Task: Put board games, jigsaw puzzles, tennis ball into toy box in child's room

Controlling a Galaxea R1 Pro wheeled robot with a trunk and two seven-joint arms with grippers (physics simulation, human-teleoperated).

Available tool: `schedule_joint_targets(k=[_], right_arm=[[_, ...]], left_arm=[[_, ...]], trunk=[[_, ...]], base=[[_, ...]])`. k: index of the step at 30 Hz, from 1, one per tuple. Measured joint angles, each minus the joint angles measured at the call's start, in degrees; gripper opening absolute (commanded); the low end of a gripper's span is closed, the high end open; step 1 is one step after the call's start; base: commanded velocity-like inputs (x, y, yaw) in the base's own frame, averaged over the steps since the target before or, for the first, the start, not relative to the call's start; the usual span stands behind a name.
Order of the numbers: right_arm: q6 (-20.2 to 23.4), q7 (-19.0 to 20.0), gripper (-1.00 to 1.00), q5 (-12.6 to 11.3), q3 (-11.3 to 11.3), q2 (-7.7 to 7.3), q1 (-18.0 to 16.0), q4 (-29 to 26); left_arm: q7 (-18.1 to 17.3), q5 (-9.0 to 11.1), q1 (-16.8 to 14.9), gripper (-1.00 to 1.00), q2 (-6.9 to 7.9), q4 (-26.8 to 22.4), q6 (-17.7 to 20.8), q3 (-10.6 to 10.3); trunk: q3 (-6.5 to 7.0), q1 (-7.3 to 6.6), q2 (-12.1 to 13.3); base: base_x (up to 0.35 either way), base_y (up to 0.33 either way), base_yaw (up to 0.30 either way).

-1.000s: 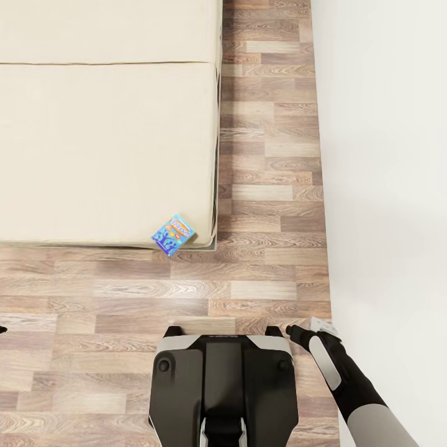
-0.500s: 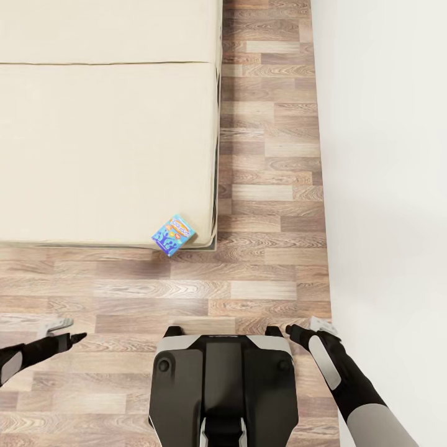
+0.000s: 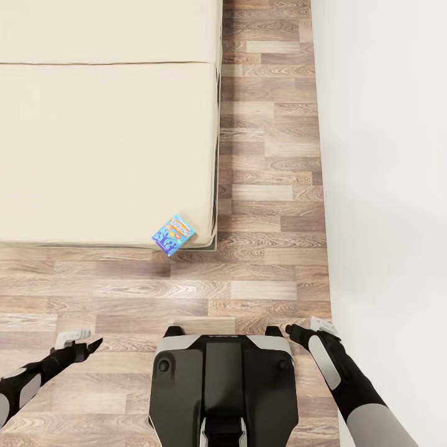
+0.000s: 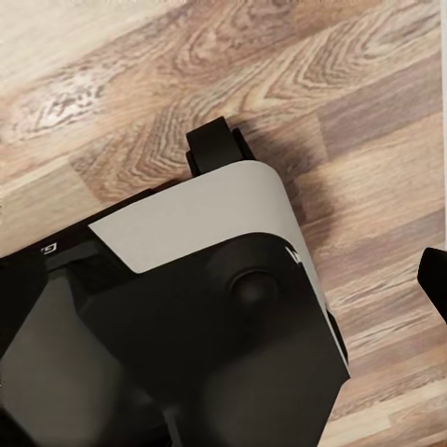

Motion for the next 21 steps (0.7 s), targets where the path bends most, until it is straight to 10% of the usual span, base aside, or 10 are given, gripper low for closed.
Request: schedule_joint_targets(k=[21], right_arm=[[-0.01, 0.02, 1.00, -0.08, 0.38, 0.22, 0.00, 0.06]], left_arm=[[-0.72, 0.05, 0.35, 1.00, 0.23, -0.31, -0.75, 0.12]], trunk=[[0.00, 0.00, 0.00]], base=[[0.000, 0.000, 0.000]])
